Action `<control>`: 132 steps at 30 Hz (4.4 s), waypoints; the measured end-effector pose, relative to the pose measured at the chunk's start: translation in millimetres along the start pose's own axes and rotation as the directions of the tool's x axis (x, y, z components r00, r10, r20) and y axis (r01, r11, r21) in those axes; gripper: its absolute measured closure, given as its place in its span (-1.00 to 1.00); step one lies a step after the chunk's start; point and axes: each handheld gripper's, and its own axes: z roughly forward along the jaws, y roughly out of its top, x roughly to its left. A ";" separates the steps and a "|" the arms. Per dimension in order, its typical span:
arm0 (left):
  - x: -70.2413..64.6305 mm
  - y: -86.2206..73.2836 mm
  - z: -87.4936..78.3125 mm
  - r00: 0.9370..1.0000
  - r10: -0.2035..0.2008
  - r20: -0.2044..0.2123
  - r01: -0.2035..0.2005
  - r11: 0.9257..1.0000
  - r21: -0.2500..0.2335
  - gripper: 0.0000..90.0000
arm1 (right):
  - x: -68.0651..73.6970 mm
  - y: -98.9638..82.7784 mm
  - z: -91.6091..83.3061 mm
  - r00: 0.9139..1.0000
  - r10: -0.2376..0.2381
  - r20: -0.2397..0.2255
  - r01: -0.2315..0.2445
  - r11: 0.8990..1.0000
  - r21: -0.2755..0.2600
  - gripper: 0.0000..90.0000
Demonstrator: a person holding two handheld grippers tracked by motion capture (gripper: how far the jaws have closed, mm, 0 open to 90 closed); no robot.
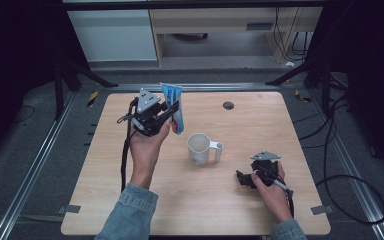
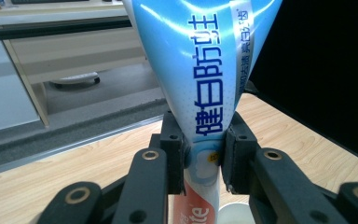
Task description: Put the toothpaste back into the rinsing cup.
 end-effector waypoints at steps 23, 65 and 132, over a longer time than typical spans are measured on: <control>-22.4 2.5 7.6 1.000 0.001 0.031 0.000 0.999 -0.040 0.62 | -0.1 0.0 -0.1 1.000 -0.001 0.001 0.001 1.000 0.001 -0.99; -54.9 -40.8 33.5 0.998 0.008 0.056 -0.008 1.000 -0.001 0.62 | 0.3 0.0 0.0 1.000 0.000 -0.002 0.000 1.000 0.000 -0.99; -51.0 -89.0 63.5 0.998 -0.009 0.055 0.000 0.989 0.151 0.62 | 0.3 0.0 -0.1 1.000 -0.001 -0.004 0.001 1.000 0.001 -0.99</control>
